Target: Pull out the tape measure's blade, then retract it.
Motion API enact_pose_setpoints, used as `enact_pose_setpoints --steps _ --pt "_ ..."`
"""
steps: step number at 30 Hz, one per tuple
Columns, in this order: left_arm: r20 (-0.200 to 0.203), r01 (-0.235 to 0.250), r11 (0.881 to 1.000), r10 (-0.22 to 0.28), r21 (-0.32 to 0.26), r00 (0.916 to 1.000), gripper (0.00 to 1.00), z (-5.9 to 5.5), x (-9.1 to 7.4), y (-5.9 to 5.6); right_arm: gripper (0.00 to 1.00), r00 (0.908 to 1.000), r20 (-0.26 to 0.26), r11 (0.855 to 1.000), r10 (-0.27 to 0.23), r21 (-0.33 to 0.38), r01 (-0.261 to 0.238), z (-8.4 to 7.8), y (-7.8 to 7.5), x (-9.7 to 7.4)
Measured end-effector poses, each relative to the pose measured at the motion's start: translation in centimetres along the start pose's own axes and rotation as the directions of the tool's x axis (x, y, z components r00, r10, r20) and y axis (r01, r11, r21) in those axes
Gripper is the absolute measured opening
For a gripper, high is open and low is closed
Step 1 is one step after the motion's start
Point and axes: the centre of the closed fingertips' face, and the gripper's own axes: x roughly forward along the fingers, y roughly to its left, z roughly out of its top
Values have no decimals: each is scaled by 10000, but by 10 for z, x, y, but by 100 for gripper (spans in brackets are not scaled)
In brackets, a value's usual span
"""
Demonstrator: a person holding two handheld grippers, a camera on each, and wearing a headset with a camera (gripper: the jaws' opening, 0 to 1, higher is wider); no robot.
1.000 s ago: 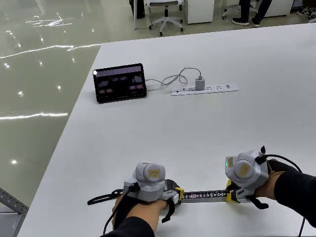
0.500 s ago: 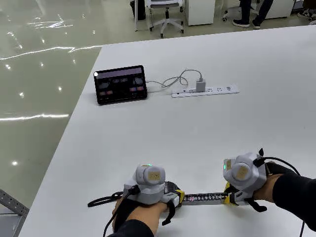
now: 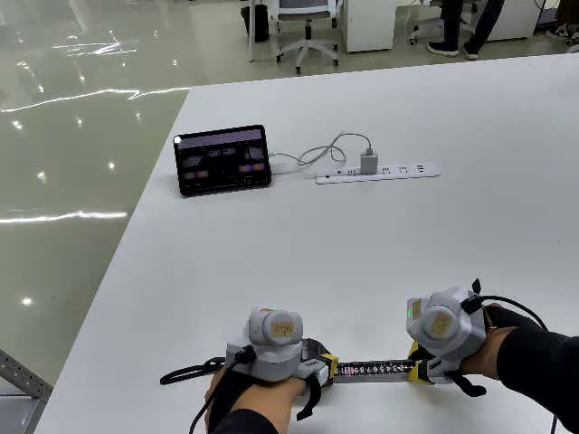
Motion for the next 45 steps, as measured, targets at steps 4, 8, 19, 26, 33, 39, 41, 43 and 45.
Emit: enact_pose_setpoints --steps 4,8,19,26,33,39,41,43,45 --pt "-10 -5 10000 5 16 10000 57 0 0 0 11 10000 22 10000 11 -15 -11 2 1 1" --pt "-8 -5 10000 5 4 10000 57 0 1 0 11 10000 44 10000 12 -3 -12 3 1 2" --pt "12 -6 10000 6 -82 10000 57 0 1 1 11 9999 121 10000 17 0 -17 6 1 3" --pt "17 -4 10000 4 -82 10000 57 0 0 0 11 9999 120 10000 32 -39 -31 9 2 4" --pt "23 -8 10000 8 -89 10000 57 0 0 0 11 9999 150 10000 21 -27 -21 11 2 5" --pt "18 -1 10000 1 -90 10000 57 0 1 1 11 9999 135 10000 26 -67 -25 13 2 6" --pt "15 -1 10000 1 -87 10000 57 0 0 0 11 9999 137 10000 33 -63 -32 14 2 7" --pt "27 -13 10000 13 -94 10000 57 0 1 1 11 9999 145 10000 31 -58 -30 15 2 7" --pt "35 -12 9999 12 -102 10000 57 0 1 1 11 9998 187 10000 11 -82 -10 15 2 7"
